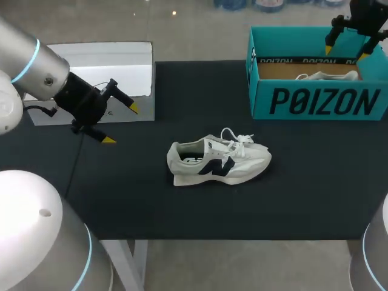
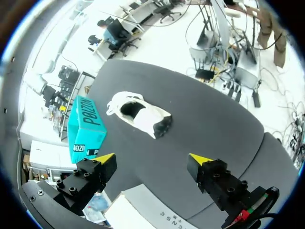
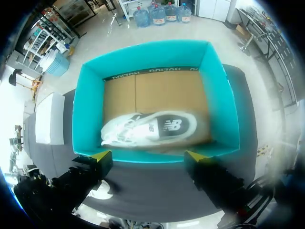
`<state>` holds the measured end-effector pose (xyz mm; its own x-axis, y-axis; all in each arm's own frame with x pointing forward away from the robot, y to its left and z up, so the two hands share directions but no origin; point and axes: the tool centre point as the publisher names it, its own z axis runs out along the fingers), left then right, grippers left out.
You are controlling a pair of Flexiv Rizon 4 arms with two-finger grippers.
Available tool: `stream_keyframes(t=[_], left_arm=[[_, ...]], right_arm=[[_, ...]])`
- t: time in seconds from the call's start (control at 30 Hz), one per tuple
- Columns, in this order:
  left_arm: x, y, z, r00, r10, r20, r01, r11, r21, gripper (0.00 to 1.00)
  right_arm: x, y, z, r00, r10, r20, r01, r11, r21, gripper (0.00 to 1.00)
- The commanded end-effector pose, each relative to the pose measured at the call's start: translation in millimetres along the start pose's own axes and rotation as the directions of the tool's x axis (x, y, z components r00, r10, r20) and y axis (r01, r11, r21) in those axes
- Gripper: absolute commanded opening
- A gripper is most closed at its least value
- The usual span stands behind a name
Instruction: Take the shoe out of the shoebox, open the shoe tongue, remove and reinsert the insole, then place the shoe into the shoebox
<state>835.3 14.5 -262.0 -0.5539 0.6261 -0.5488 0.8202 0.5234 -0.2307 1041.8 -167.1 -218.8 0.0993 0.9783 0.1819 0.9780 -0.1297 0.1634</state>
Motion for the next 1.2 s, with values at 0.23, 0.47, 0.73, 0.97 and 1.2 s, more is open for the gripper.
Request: stream_keyframes(t=[0.23,0.47,0.73,0.97,1.2], left_arm=[[8.0,-12,16,0.998,-0.069,0.013,0.067,0.991,0.113,1.00],[12.7,-28,42,0.987,-0.158,-0.027,0.158,0.928,0.336,1.00],[25.7,-33,58,0.949,-0.314,-0.031,0.301,0.874,0.382,1.00],[43.0,-39,75,0.896,-0.444,-0.026,0.423,0.833,0.357,1.00],[52.2,-53,81,0.845,-0.533,0.049,0.482,0.797,0.365,1.00]], right_arm=[[0.2,0.3,0,1.000,0.000,0.001,0.000,1.000,0.001,1.00],[0.2,0.3,0,1.000,0.000,0.001,0.000,1.000,0.001,1.00],[0.2,0.3,0,1.000,0.000,0.001,0.000,1.000,0.001,1.00],[0.2,0.3,0,1.000,0.000,0.001,0.000,1.000,0.001,1.00],[0.2,0.3,0,1.000,0.000,0.001,0.000,1.000,0.001,1.00]])
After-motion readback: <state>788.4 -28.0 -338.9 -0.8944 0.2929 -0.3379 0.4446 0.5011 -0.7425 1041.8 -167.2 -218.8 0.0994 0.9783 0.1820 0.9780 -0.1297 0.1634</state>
